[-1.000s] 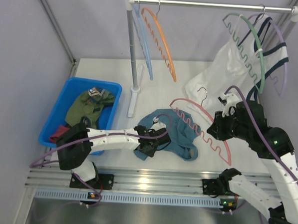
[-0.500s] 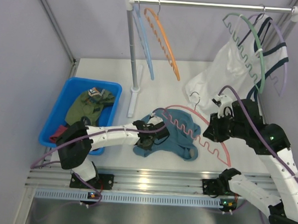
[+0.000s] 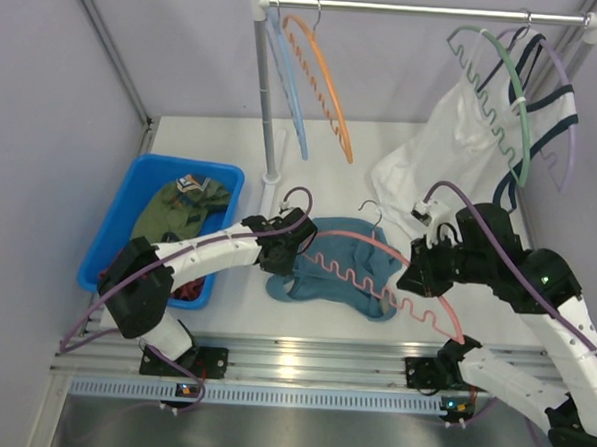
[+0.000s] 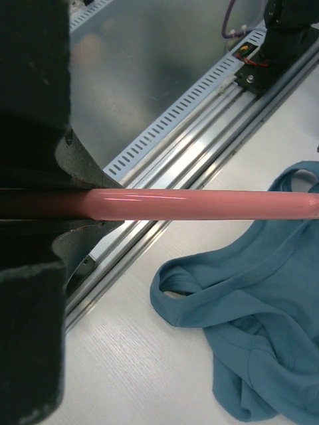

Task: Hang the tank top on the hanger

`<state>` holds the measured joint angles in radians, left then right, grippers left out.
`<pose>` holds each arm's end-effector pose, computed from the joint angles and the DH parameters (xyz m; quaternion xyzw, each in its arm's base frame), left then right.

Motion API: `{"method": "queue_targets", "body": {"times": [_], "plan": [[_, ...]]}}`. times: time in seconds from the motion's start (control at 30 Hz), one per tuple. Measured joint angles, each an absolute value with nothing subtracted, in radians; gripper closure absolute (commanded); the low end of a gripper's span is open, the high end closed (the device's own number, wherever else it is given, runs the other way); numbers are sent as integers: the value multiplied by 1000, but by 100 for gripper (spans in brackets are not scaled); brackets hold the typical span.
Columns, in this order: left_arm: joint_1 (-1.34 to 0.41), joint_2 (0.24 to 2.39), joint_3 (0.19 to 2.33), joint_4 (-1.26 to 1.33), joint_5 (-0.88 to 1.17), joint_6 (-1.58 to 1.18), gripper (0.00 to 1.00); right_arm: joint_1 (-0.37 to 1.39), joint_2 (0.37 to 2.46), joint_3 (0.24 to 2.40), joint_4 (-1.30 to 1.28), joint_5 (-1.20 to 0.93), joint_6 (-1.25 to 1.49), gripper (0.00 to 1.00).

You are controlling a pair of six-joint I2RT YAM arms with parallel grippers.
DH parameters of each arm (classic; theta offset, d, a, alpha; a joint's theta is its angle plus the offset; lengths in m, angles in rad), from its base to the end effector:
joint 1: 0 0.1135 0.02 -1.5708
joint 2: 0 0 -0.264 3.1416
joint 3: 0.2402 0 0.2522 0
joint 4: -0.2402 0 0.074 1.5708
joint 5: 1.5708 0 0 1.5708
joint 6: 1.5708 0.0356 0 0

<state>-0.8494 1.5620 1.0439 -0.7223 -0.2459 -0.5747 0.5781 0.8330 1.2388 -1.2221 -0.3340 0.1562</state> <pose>0.2016 -0.2161 0.2056 0.1141 0.9725 -0.0151 0.2026 0.0920 0.0740 0.3822 -0.2518 0.8836 0.2746 0.2836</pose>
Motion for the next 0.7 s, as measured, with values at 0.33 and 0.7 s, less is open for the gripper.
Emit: {"method": "queue_targets", "body": {"times": [0.33,0.7], "plan": [[-831,1562,1044,-707,-216,-550,100,648,832,1236,-1229,-362,156,100],[-819,1526,1044,-698,-197,-546,100,762,890,1209,-1243,-299,161,100]]}}
